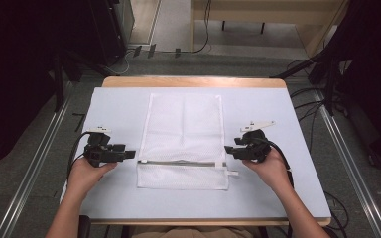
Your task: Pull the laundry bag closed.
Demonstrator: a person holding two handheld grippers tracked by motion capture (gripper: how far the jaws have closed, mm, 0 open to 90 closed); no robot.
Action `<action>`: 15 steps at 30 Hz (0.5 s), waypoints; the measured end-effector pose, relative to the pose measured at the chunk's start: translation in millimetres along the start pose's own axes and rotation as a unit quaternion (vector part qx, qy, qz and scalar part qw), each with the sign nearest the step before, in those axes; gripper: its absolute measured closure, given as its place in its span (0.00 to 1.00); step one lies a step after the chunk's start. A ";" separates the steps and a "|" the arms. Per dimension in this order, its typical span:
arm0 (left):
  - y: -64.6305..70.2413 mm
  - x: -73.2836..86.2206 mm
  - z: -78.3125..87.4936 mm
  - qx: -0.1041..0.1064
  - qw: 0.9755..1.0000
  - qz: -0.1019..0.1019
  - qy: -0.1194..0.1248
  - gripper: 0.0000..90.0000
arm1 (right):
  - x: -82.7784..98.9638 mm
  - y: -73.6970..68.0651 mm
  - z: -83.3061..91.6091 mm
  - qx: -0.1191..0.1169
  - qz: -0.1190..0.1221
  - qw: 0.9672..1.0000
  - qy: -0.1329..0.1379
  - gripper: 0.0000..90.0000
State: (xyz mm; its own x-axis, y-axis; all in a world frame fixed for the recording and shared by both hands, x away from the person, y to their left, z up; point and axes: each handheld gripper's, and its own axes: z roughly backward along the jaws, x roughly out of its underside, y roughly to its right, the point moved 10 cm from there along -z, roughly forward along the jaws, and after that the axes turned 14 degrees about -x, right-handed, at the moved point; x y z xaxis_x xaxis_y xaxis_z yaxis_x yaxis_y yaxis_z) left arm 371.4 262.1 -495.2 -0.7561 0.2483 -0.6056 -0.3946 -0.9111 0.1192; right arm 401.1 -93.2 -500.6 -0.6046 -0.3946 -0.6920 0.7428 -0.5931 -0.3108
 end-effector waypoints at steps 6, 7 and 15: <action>0.6 2.9 0.4 -0.001 1.000 0.000 0.000 0.43 | -4.1 -12.6 -4.4 -0.004 0.013 1.000 -0.006 0.54; 0.8 3.1 0.4 -0.002 1.000 0.000 0.000 0.43 | -4.7 -14.1 -5.6 -0.005 0.015 1.000 -0.007 0.54; 2.0 4.3 0.6 0.002 1.000 -0.007 0.001 0.43 | -11.5 -29.4 -17.9 -0.020 0.032 0.999 -0.017 0.56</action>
State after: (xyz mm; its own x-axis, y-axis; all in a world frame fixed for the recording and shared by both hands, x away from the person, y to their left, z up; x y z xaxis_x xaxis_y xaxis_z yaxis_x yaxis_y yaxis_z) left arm 367.0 261.5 -497.1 -0.7499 0.2606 -0.6081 -0.4077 -0.9059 0.1146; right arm 391.4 -58.7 -495.1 -0.5642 -0.4551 -0.6889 0.7909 -0.5373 -0.2929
